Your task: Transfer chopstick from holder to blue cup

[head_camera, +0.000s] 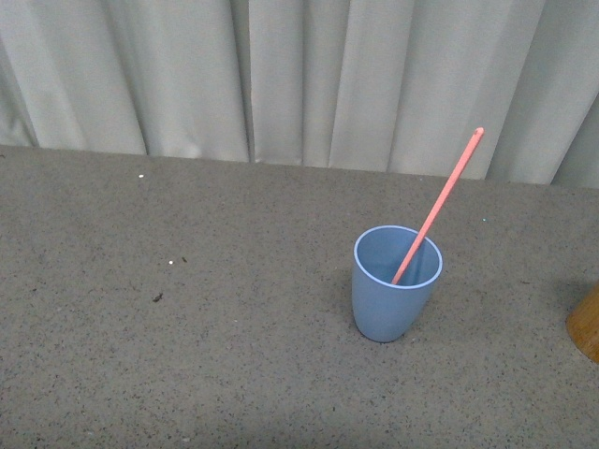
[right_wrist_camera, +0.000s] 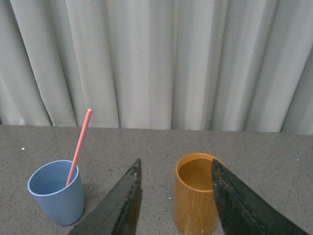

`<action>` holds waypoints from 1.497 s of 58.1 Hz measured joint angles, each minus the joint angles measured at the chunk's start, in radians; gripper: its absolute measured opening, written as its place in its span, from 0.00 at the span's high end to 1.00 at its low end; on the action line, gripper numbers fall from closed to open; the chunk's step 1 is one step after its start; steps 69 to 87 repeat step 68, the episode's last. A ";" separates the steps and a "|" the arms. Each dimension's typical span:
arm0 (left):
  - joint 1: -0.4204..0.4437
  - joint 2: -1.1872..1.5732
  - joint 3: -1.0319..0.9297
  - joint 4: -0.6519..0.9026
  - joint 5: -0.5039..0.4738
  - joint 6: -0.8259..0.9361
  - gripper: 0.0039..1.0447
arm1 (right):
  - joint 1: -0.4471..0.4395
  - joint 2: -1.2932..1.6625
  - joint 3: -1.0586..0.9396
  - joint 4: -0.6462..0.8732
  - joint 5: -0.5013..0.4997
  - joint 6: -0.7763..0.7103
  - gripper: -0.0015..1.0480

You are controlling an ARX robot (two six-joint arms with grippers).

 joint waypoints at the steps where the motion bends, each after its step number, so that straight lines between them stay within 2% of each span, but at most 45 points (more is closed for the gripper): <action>1: 0.000 0.000 0.000 0.000 0.000 0.000 0.06 | 0.000 0.000 0.000 0.000 0.000 0.000 0.50; 15: 0.000 0.000 0.000 0.000 0.000 0.000 0.06 | 0.000 0.000 0.000 0.000 0.000 0.000 0.11; 17: 0.000 0.000 0.000 0.000 0.000 0.000 0.06 | 0.000 0.000 0.000 0.000 0.000 0.001 0.07; 22: 0.000 0.000 0.000 0.000 0.000 0.000 0.06 | 0.000 0.000 0.000 0.000 0.000 0.000 0.10; 87: 0.000 0.000 0.000 0.000 0.000 0.000 0.06 | 0.000 0.000 0.000 0.000 0.000 0.000 0.09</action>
